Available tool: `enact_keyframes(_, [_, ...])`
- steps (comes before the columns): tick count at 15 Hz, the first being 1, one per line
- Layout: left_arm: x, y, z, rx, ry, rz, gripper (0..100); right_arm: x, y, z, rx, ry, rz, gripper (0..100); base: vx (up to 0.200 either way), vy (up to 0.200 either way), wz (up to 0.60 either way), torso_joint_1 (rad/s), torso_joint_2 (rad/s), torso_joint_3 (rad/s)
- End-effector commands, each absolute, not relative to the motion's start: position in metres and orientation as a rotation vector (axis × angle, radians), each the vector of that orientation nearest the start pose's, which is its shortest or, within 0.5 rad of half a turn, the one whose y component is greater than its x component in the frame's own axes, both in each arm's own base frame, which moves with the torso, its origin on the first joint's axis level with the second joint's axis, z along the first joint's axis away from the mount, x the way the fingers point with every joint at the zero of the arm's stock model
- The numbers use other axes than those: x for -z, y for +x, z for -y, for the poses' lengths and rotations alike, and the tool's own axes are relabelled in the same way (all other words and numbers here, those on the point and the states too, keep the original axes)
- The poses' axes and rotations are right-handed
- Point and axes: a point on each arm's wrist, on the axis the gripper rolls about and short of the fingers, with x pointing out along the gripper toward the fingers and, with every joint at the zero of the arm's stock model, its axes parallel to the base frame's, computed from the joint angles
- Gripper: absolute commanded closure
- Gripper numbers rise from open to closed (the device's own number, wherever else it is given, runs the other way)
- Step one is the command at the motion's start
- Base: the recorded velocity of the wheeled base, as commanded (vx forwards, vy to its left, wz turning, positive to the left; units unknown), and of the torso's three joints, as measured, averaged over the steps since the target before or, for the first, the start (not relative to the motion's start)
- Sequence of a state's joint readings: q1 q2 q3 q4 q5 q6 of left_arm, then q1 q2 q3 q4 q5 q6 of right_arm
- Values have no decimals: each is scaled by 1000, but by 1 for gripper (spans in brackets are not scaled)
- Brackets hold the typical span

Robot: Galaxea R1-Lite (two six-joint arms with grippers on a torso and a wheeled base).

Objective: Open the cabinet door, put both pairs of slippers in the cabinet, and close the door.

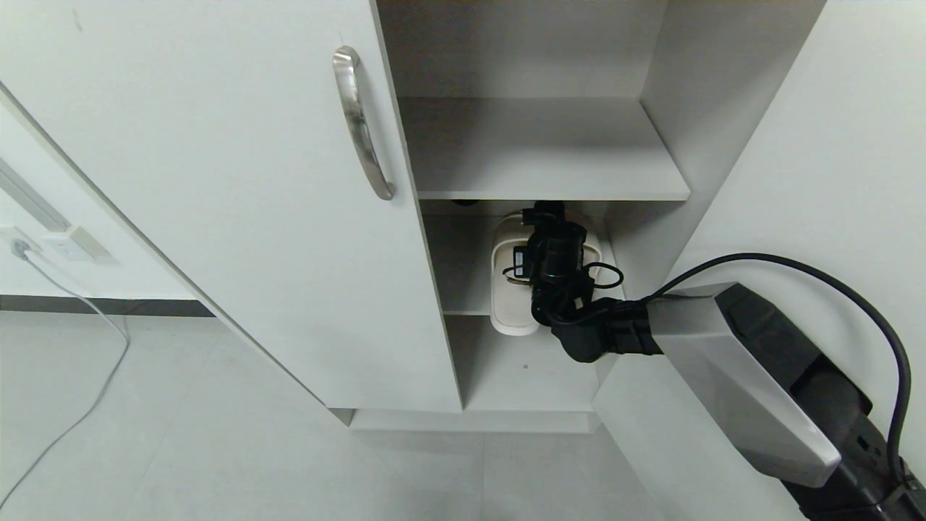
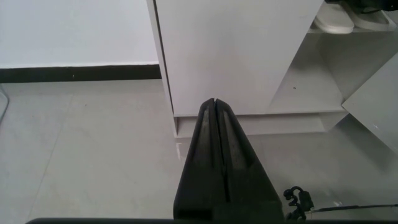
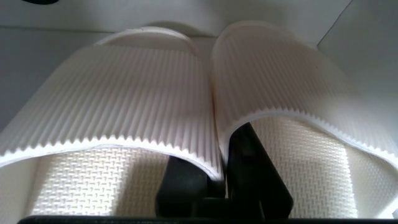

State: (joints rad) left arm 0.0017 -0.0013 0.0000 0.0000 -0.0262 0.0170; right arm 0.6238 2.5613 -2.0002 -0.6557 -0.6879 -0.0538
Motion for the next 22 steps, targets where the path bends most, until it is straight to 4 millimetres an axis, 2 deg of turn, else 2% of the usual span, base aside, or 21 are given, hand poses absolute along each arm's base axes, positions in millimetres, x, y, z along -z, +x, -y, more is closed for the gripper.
enact_keyframes(1, [-75,-23,1,25,17,0,100,-144,443,-302,65,3,72,100,0,0,0,0,0,0])
enact_keyframes(9, [-75,-23,1,25,17,0,100,-137,444,-304,61,0,63,100,0,0,0,0,0,0])
enact_keyframes(10, [-75,-23,1,25,17,0,100,-137,444,-304,61,0,63,0,0,0,0,0,0,0])
enact_keyframes(12, [-75,-23,1,25,17,0,100,-137,443,-305,60,1,64,0,0,0,0,0,0,0])
enact_keyframes(14, [-75,-23,1,25,17,0,100,-145,439,-307,56,18,84,0,0,0,0,0,0,0])
enact_keyframes(18, [-75,-23,1,25,18,0,100,-155,406,-297,37,2,68,0,0,0,0,0,0,0])
enact_keyframes(22, [-75,-23,1,25,18,0,100,-141,384,-298,11,-6,57,0,0,0,0,0,0,0])
